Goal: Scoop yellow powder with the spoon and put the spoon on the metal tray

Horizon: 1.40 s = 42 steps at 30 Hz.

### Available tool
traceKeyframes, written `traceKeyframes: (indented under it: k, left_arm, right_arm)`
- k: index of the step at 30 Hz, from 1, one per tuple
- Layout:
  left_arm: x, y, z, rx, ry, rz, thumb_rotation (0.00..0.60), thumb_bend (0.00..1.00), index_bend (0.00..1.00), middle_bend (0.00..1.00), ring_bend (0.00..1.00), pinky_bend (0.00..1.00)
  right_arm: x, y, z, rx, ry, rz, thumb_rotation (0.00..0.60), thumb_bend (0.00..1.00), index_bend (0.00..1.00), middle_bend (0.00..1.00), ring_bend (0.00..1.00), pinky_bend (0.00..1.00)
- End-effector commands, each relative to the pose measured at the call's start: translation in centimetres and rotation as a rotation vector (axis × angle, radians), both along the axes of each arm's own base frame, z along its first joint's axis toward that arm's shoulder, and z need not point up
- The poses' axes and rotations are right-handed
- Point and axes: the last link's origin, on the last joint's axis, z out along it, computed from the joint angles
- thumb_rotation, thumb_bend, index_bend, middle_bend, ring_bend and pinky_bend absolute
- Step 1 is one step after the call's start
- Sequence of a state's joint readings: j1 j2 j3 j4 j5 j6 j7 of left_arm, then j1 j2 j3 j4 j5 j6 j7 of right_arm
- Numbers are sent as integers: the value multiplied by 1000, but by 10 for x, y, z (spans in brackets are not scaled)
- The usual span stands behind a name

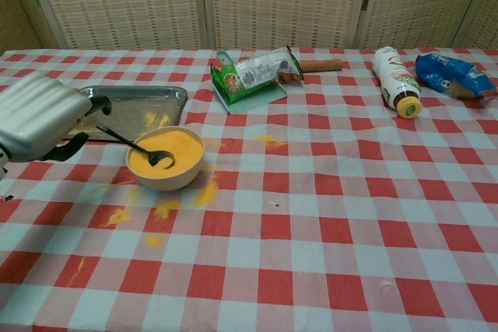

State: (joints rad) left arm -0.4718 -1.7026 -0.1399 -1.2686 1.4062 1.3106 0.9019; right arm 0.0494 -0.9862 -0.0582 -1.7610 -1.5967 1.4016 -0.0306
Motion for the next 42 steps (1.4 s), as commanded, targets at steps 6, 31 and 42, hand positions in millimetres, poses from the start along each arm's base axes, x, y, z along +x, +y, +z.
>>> traceKeyframes:
  k: [6,31,42]
  left_arm:
    - [-1,2,0,-27,16,41,600,497,271,1000,1000,1000]
    - [-1,-13,-6,-77,22,18,600,498,489,1000,1000,1000]
    - [8,-18,-4,-143,-82,51,600,497,491,1000,1000,1000]
  right_arm:
    - [0,0,0,-2,1,-2,600,112,0,0,0,0]
    - [1,0,-1,-1,3,0,600,111,0,0,0,0]
    - [0,0,0,-4,2,-1,600,112,0,0,0,0]
